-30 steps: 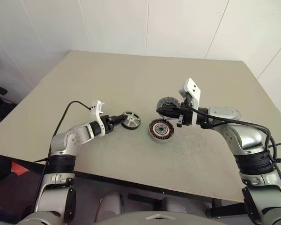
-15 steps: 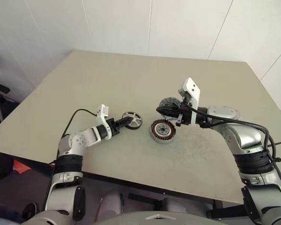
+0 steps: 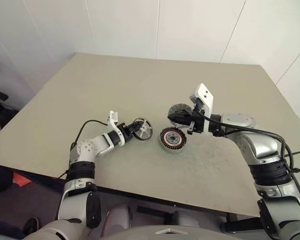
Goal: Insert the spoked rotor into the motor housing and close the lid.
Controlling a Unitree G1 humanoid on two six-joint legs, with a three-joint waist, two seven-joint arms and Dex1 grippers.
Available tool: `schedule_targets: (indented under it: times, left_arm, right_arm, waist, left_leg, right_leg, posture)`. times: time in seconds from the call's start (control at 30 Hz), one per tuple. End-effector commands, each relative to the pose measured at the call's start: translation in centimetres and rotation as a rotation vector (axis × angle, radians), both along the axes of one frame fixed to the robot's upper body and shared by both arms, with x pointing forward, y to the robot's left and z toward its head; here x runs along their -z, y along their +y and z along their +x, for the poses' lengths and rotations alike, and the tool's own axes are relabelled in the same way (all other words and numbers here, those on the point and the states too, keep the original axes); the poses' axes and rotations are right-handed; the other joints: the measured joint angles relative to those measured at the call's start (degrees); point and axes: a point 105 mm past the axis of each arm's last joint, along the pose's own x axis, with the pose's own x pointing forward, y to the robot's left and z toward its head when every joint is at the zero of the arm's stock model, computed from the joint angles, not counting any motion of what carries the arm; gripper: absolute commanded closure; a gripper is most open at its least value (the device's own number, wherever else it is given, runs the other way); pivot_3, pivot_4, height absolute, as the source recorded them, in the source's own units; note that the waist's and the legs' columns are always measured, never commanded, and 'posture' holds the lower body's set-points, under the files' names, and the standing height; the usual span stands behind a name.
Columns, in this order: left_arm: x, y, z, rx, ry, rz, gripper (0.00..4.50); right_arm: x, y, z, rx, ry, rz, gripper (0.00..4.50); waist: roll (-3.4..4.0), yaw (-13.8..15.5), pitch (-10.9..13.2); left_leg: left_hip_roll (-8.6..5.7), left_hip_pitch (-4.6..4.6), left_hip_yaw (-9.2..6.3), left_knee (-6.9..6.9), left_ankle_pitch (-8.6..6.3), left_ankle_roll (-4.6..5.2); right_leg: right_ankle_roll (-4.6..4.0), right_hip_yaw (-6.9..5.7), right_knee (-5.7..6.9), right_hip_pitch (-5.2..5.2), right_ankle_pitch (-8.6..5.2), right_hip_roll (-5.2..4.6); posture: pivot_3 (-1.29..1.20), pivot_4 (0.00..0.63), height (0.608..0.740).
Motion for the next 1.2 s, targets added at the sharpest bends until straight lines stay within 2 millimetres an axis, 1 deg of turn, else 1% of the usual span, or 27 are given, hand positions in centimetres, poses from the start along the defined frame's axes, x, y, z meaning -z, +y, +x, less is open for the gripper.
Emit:
schedule_targets:
  times: [0.03,0.1,0.17,0.23,0.27,0.3,0.47,0.57,0.67,0.73,0.8,0.9,0.97,1.07,1.2]
  left_arm:
    - [-0.9,0.7,0.1,-0.012,-0.029,0.000,3.85]
    - [-1.8,0.6,0.1,-0.010,-0.044,-0.050,3.85]
    - [-2.6,0.5,0.1,-0.008,-0.051,-0.097,3.85]
    - [-5.1,0.5,0.3,-0.011,-0.050,-0.293,3.85]
    - [-5.8,0.3,0.3,0.000,-0.040,-0.361,3.85]
    - [-6.2,-0.1,0.0,0.021,-0.025,-0.399,3.85]
    - [-5.8,-2.0,-0.9,0.106,0.057,-0.440,3.85]
    - [-5.5,-3.9,-1.2,0.184,0.098,-0.422,3.85]
    - [-5.1,-5.9,-1.6,0.272,0.132,-0.382,3.85]
    - [-4.7,-6.7,-1.8,0.309,0.148,-0.356,3.85]
    - [-4.3,-7.0,-1.8,0.320,0.158,-0.341,3.85]
    - [-3.7,-7.1,-1.5,0.317,0.170,-0.325,3.85]
    - [-3.5,-7.0,-1.4,0.316,0.176,-0.322,3.85]
    - [-2.9,-7.3,-1.1,0.308,0.190,-0.314,3.85]
    - [-3.0,-8.2,-0.9,0.323,0.199,-0.333,3.85]
  right_arm:
    - [-1.8,0.2,0.4,0.001,-0.062,0.005,4.50]
    - [-2.0,-0.8,1.2,0.050,-0.072,-0.008,4.50]
    - [-1.9,-1.5,1.6,0.078,-0.077,-0.027,4.50]
    - [-1.6,-2.7,2.2,0.121,-0.084,-0.068,4.50]
    - [-1.4,-3.4,2.6,0.146,-0.088,-0.089,4.50]
    - [-1.3,-4.1,2.9,0.168,-0.094,-0.109,4.50]
    - [-1.2,-6.0,4.1,0.247,-0.135,-0.159,4.50]
    - [-1.5,-6.7,4.8,0.280,-0.167,-0.175,4.50]
    - [-2.4,-7.7,5.5,0.341,-0.197,-0.169,4.50]
    - [-3.0,-8.5,5.6,0.370,-0.217,-0.172,4.50]
    - [-3.7,-8.8,5.5,0.379,-0.231,-0.165,4.50]
    - [-5.6,-8.9,5.0,0.381,-0.259,-0.104,4.50]
    - [-6.4,-8.9,4.9,0.391,-0.267,-0.075,4.50]
    - [-6.2,-9.3,4.9,0.415,-0.267,-0.092,4.50]
    - [-5.5,-9.1,4.9,0.422,-0.260,-0.111,4.50]
  waist:
    - [0.00,-0.05,0.00]
    - [0.00,-0.06,0.00]
    - [-0.01,0.01,0.00]
    - [-0.01,0.19,0.01]
    - [-0.04,0.31,0.02]
    - [-0.08,0.42,0.05]
    - [-0.11,0.35,0.07]
    - [-0.12,0.31,0.08]
    - [-0.13,0.34,0.09]
    - [-0.14,0.48,0.09]
    - [-0.14,0.52,0.09]
    - [-0.14,0.37,0.09]
    - [-0.13,0.15,0.09]
    - [-0.13,0.21,0.09]
    - [-0.13,0.35,0.09]
  left_leg:
    - [0.00,0.01,0.00,0.00,0.00,-0.01]
    - [0.00,0.01,0.00,0.00,0.00,-0.01]
    - [0.00,0.00,0.00,0.00,0.00,-0.02]
    - [-0.02,0.00,0.00,0.00,0.00,-0.01]
    - [-0.04,-0.03,0.00,0.00,0.01,-0.04]
    - [-0.05,-0.05,0.00,0.01,0.03,-0.06]
    - [-0.08,-0.09,0.02,0.03,0.06,0.01]
    - [-0.08,-0.18,0.02,0.03,0.09,0.22]
    - [-0.08,-0.20,0.01,0.04,0.04,0.31]
    - [-0.09,-0.21,0.01,0.06,0.03,0.32]
    - [-0.09,-0.21,0.01,0.06,0.02,0.35]
    - [-0.08,-0.24,0.01,0.06,0.01,0.37]
    - [-0.08,-0.27,0.02,0.06,0.01,0.39]
    - [-0.09,-0.26,0.02,0.06,-0.03,0.46]
    - [-0.08,-0.22,0.01,0.11,-0.02,0.44]
  right_leg:
    - [0.00,0.00,0.00,0.00,0.00,0.00]
    - [0.00,0.00,0.00,0.00,0.00,0.00]
    - [0.00,0.00,0.00,0.00,0.00,0.00]
    - [0.00,0.00,0.00,0.01,0.00,0.00]
    - [0.00,0.00,0.00,0.00,0.00,-0.01]
    - [0.00,0.00,-0.01,0.00,0.00,-0.02]
    - [-0.01,0.00,-0.05,0.00,0.00,-0.04]
    - [-0.01,0.00,-0.06,-0.09,0.00,-0.03]
    - [-0.01,-0.01,-0.06,-0.10,0.00,-0.03]
    - [0.00,0.00,-0.06,-0.10,0.00,-0.04]
    - [0.00,0.00,-0.07,-0.08,0.00,-0.04]
    - [-0.01,-0.01,-0.12,-0.10,0.00,-0.03]
    - [0.00,0.00,-0.13,-0.13,0.00,-0.03]
    - [-0.01,-0.01,-0.13,-0.11,0.00,-0.04]
    - [0.00,-0.01,-0.12,-0.06,0.01,-0.04]
  posture:
    - [0.00,0.000,0.740]
    - [0.00,0.000,0.740]
    - [0.00,0.000,0.740]
    - [0.00,0.000,0.740]
    - [0.00,0.000,0.740]
    - [0.00,0.000,0.740]
    - [0.00,0.000,0.740]
    - [0.00,0.000,0.740]
    - [0.00,0.000,0.740]
    - [0.00,0.000,0.740]
    - [0.00,0.000,0.740]
    - [0.00,0.000,0.740]
    - [0.00,0.000,0.740]
    - [0.00,0.000,0.740]
    - [0.00,0.000,0.740]
